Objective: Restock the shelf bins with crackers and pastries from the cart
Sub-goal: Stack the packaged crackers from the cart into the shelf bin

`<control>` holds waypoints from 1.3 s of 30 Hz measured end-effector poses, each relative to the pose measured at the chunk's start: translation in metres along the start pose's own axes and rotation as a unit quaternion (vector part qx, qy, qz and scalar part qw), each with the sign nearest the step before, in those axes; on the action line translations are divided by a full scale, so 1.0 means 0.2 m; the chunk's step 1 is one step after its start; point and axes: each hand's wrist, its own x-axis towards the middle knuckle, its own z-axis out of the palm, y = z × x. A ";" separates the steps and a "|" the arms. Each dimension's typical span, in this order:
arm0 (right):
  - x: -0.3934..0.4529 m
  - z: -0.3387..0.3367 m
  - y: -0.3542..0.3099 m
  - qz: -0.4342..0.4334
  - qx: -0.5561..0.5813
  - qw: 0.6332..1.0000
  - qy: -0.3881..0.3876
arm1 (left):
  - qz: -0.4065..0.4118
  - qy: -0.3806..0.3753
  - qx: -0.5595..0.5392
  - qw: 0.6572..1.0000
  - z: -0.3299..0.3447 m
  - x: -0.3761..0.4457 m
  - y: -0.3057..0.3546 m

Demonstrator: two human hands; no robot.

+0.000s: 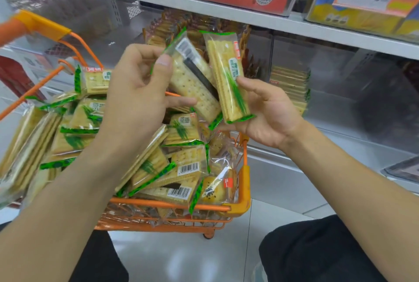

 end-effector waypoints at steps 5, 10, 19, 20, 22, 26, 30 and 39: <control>-0.05 -0.05 -0.06 0.068 0.025 0.996 -0.056 | 0.046 -0.168 -0.101 0.980 0.00 0.00 0.00; -0.06 -0.07 -0.08 0.057 0.028 0.997 -0.034 | -0.036 -0.242 -0.218 0.945 0.01 0.00 0.02; -0.06 -0.13 -0.09 -0.070 -0.128 0.988 0.057 | -0.243 -0.124 -0.132 0.953 0.08 -0.06 0.00; -0.07 -0.14 -0.09 -0.070 -0.142 0.986 0.047 | -0.244 -0.115 -0.123 0.955 0.09 -0.06 -0.01; -0.08 -0.16 -0.11 -0.068 -0.169 0.982 0.046 | -0.237 -0.088 -0.105 0.962 0.09 -0.06 -0.03; -0.11 -0.20 -0.14 -0.074 -0.220 0.969 0.083 | -0.235 -0.069 -0.096 0.965 0.11 -0.06 -0.05; -0.13 -0.22 -0.18 -0.104 -0.181 0.959 0.192 | -0.265 -0.031 -0.120 0.956 0.13 -0.06 -0.07; -0.12 -0.06 -0.04 -0.064 -0.140 0.964 0.218 | -0.246 -0.002 -0.123 0.961 0.28 -0.15 -0.09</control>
